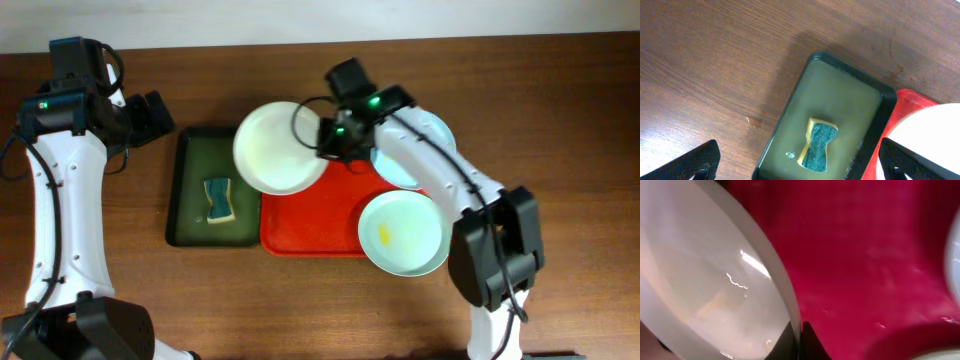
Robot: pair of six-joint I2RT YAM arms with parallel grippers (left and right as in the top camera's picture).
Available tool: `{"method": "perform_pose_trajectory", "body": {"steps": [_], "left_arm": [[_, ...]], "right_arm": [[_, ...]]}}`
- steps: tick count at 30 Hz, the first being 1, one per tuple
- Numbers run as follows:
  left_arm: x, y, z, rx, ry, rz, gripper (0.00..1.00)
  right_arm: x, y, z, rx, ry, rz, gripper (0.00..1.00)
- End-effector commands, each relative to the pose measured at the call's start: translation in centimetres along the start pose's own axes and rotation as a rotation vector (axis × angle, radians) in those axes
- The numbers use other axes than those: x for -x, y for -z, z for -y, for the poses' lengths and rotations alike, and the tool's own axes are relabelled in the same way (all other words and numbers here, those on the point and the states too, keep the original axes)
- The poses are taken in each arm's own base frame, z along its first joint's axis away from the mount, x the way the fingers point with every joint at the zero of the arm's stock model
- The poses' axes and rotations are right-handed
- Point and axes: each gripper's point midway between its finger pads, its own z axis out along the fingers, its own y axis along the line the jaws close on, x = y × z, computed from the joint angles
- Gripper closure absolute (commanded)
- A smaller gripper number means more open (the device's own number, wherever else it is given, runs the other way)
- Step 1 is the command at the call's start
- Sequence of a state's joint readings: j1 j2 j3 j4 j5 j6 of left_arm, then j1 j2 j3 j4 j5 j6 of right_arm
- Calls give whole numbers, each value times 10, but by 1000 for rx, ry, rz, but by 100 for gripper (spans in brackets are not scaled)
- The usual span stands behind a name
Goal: Clean dirty plates on tray and stack at the side
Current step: 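Lift the white plate with the right gripper and tilt it over the black tray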
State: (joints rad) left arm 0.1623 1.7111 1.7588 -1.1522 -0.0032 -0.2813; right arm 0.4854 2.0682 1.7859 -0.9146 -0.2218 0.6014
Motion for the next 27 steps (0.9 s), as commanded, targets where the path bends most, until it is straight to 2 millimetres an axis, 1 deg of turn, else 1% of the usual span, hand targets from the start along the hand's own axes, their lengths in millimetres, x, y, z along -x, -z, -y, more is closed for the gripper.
{"method": "perform_pose_trajectory", "body": {"steps": [1,4,5,7,10,12,14,16,17,20,22,25,27], "left_arm": [[2,1,3,-11,12,5,1],[2,1,3,-11,12,5,1],[2,1,3,-11,12,5,1],[2,1,3,-10,12,5,1],[2,1,3,-11,12,5,1],[2,1,3,-11,12,5,1],[2,1,3,-11,12,5,0],[2,1,3,-11,11,5,1],[2,1,3,-11,12,5,0],[2,1,3,-10,11,5,1],[2,1,3,-11,11,5,1],[2,1,3,-10,12,5,0],[2,1,3,-11,12,5,1]], "right_arm": [[5,1,-30,-77,31,152,96],[6,2,-52,-164,114,306,96],[9,7,-57,-221,140,389,96],[13,16,-69,-282,187,505,96],[16,27,-98,-316,361,616,96],[17,45,-110,-393,455,698,96],[21,80,-126,-538,546,833,96],[22,101,-136,-631,604,914,96],[22,112,-146,-686,663,956,96],[23,127,-159,-737,718,1007,96],[29,141,-162,-788,714,1052,96],[37,169,-168,-864,693,1127,96],[39,176,-173,-867,699,1150,96]]}}
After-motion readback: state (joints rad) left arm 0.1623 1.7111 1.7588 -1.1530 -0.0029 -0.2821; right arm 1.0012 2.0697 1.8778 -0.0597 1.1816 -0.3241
